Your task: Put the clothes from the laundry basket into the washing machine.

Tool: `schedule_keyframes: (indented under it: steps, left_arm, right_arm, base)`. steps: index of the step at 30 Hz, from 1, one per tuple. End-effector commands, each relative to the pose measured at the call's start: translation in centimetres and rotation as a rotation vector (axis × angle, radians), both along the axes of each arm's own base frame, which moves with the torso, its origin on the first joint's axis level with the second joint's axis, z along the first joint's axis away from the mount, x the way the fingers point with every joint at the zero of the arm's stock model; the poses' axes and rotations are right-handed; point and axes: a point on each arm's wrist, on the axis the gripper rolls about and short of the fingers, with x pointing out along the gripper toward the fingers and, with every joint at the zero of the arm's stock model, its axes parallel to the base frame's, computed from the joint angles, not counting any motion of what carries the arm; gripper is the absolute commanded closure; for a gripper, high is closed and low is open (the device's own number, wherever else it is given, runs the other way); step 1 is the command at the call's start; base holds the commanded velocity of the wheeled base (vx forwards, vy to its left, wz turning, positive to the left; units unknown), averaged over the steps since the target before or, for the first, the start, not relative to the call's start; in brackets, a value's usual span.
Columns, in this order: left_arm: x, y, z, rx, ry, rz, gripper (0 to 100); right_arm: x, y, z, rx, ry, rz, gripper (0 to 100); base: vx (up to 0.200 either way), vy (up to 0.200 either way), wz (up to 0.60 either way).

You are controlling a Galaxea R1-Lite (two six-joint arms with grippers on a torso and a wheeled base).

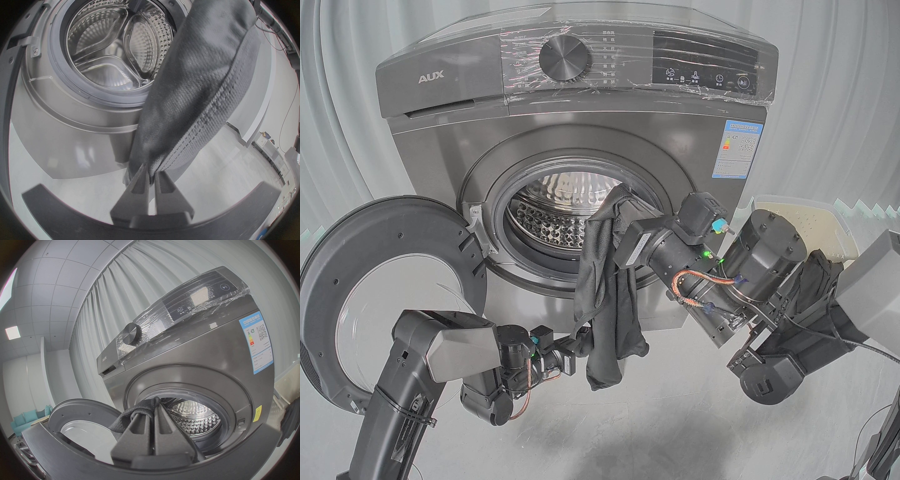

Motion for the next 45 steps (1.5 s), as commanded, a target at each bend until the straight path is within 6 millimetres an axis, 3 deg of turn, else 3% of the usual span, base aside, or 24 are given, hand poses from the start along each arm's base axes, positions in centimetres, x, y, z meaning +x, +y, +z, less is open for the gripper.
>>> schedule_keyframes:
  steps: [1,2,4,6,7,15,26,30,31,33,41,42,45]
  left_arm:
    - [0.2,0.8,1.2,-0.011,-0.023,0.021,100]
    - [0.2,0.8,1.2,-0.011,-0.023,0.021,100]
    - [-0.2,1.9,3.0,-0.014,-0.028,0.041,100]
    - [-0.2,1.9,3.0,-0.014,-0.028,0.041,100]
    - [-0.9,2.9,5.0,-0.017,-0.035,0.056,100]
    - [-4.5,4.6,10.8,-0.026,-0.073,0.055,100]
    - [-7.7,7.0,19.0,-0.104,-0.242,0.019,100]
    - [-8.1,7.3,20.5,-0.117,-0.289,0.01,100]
    - [-8.7,7.3,21.7,-0.133,-0.323,0.002,100]
    - [-9.1,7.3,22.4,-0.147,-0.34,-0.003,100]
    - [-9.7,6.8,23.1,-0.16,-0.357,-0.024,100]
    - [-9.7,6.6,23.0,-0.159,-0.356,-0.027,100]
    - [-9.7,6.4,22.8,-0.159,-0.349,-0.033,100]
  right_arm:
    - [0.3,-0.3,-0.2,0.0,0.01,-0.026,100]
    - [0.3,-0.3,-0.2,0.0,0.01,-0.026,100]
    - [0.9,-0.9,-0.3,-0.003,0.019,-0.056,100]
    - [0.9,-0.9,-0.3,-0.003,0.019,-0.056,100]
    - [1.4,-1.7,-0.6,-0.014,0.032,-0.08,100]
    - [1.5,-3.5,-2.8,-0.07,0.105,-0.116,100]
    - [1.0,-5.7,-6.5,-0.166,0.224,-0.149,100]
    - [0.8,-6.3,-8.2,-0.203,0.282,-0.16,100]
    - [0.9,-6.6,-9.7,-0.237,0.321,-0.16,100]
    - [1.0,-6.6,-10.9,-0.257,0.349,-0.163,100]
    - [1.2,-5.7,-11.6,-0.263,0.346,-0.145,100]
    - [1.2,-5.6,-11.9,-0.267,0.354,-0.142,0]
    - [1.3,-5.8,-12.9,-0.283,0.388,-0.149,0]
  base:
    - [0.0,0.0,0.0]
    - [0.0,0.0,0.0]
    - [0.0,0.0,0.0]
    - [0.0,0.0,0.0]
    - [0.0,0.0,0.0]
    - [0.0,0.0,0.0]
    - [0.0,0.0,0.0]
    - [0.0,0.0,0.0]
    - [0.0,0.0,0.0]
    - [0.0,0.0,0.0]
    - [0.0,0.0,0.0]
    - [0.0,0.0,0.0]
    - [0.0,0.0,0.0]
